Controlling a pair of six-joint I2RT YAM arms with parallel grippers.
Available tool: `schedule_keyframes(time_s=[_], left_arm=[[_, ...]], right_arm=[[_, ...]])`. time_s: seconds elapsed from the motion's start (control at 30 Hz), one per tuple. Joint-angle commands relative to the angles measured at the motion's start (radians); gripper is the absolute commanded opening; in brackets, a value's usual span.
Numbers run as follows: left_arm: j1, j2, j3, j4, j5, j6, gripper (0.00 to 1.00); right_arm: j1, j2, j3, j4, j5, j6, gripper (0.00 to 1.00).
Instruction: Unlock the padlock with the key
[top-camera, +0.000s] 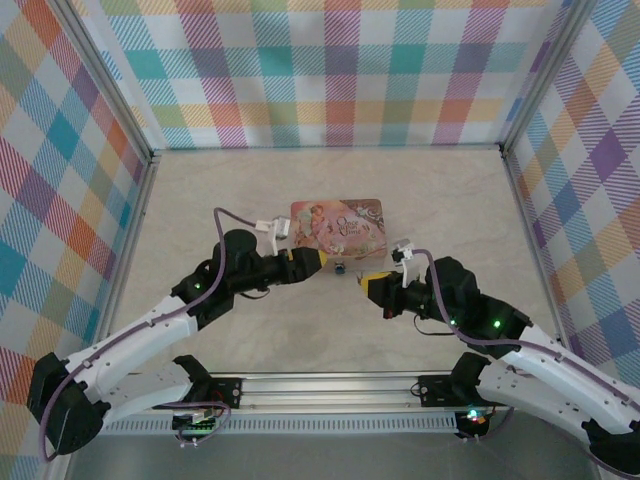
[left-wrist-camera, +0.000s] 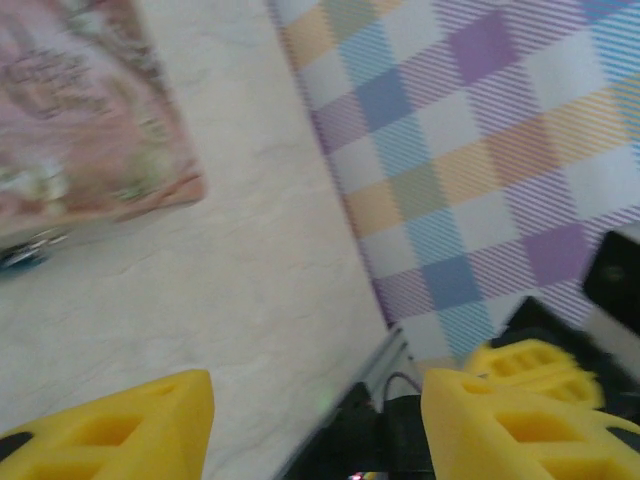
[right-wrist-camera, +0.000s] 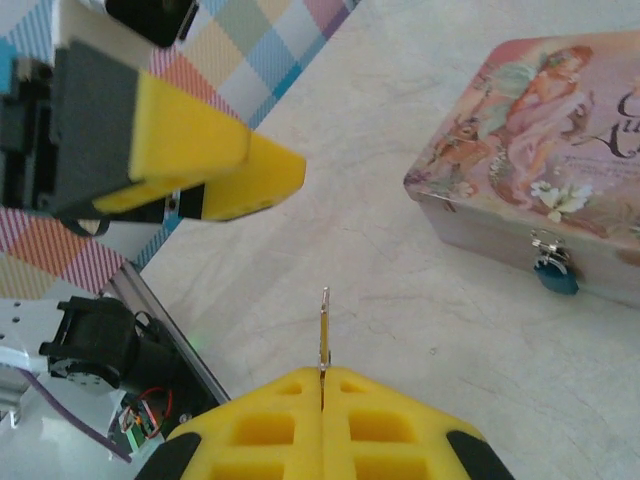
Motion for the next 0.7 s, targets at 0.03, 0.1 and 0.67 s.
schedule_keyframes(time_s=[0.03, 0.1, 0.67], left_arm=[[0.007, 0.041, 0.059, 0.144, 0.134, -0.022, 0.55], [0.002, 0.063, 0.065, 0.173, 0.16, -0.035, 0.51], [-0.069, 0.113, 0.042, 0.37, 0.267, -0.068, 0.42]], right_arm=[[-0.005, -0.006, 0.029, 0.061, -0.066, -0.067, 0.0], [-0.005, -0.009, 0.026, 0.089, -0.074, -0.063, 0.0], [-0.036, -0.031, 0.023, 0.222, -0.122, -0.001, 0.0]])
